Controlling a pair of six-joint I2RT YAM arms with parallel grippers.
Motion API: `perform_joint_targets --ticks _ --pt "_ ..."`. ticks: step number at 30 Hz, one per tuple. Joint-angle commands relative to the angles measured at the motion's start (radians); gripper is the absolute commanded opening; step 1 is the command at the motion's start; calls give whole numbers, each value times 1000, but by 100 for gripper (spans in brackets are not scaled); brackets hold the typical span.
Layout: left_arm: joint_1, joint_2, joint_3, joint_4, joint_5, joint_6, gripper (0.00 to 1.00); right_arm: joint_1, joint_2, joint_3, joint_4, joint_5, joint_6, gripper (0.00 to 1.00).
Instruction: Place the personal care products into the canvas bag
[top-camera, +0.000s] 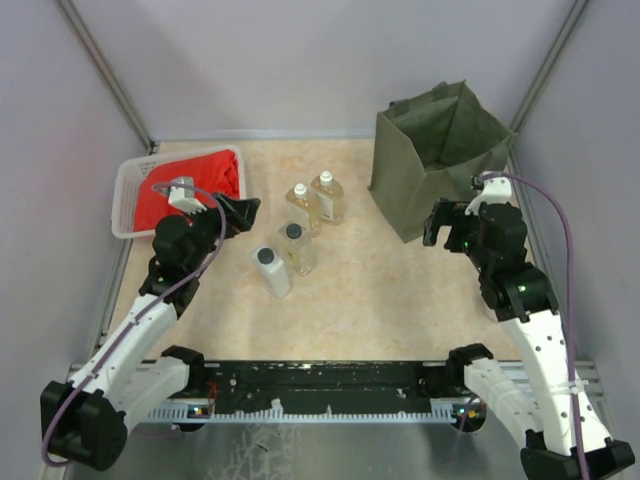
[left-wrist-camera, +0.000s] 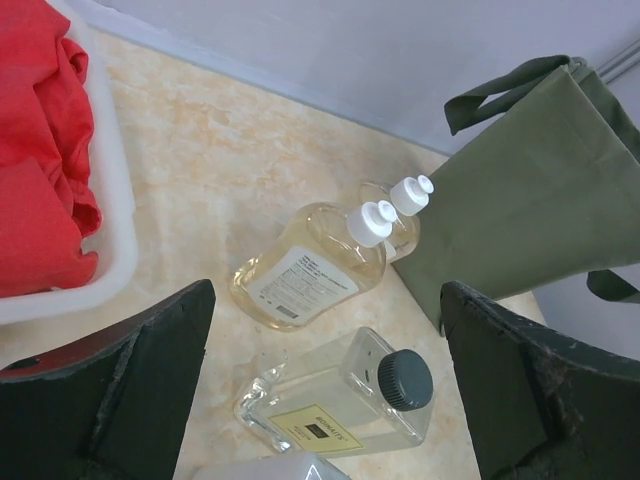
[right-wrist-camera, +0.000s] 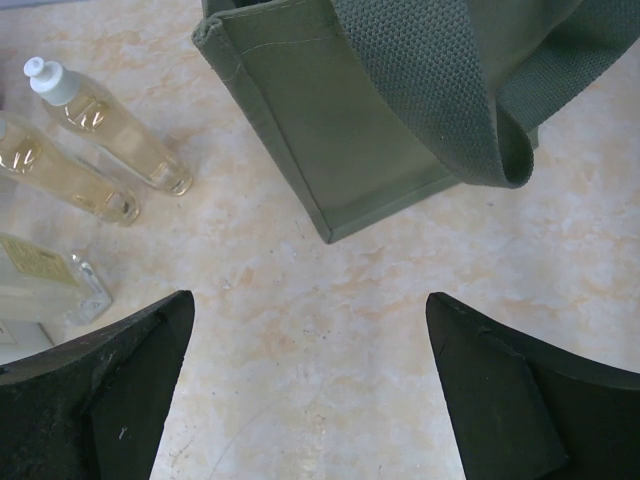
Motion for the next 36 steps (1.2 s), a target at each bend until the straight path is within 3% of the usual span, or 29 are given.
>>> perform_joint_targets --ticks 1,4,9,14,19,28,36 --pt "-7 -19 -24 91 92 112 100 9 18 35 31 -4 -15 99" --pt "-9 -25 -35 122 223 252 96 9 38 70 -2 3 -28 99" --pt "-18 -3 17 2 202 348 96 10 38 85 14 -14 -32 99" --pt "-21 -32 10 -6 172 358 98 9 71 145 64 -108 -55 99" --pt "-21 -46 5 -10 161 372 99 9 115 218 236 -237 -98 99" --pt "-21 -41 12 -16 166 380 100 9 446 403 404 -179 -173 99" --pt "-21 -59 28 -70 98 425 100 9 751 555 353 -115 -187 99"
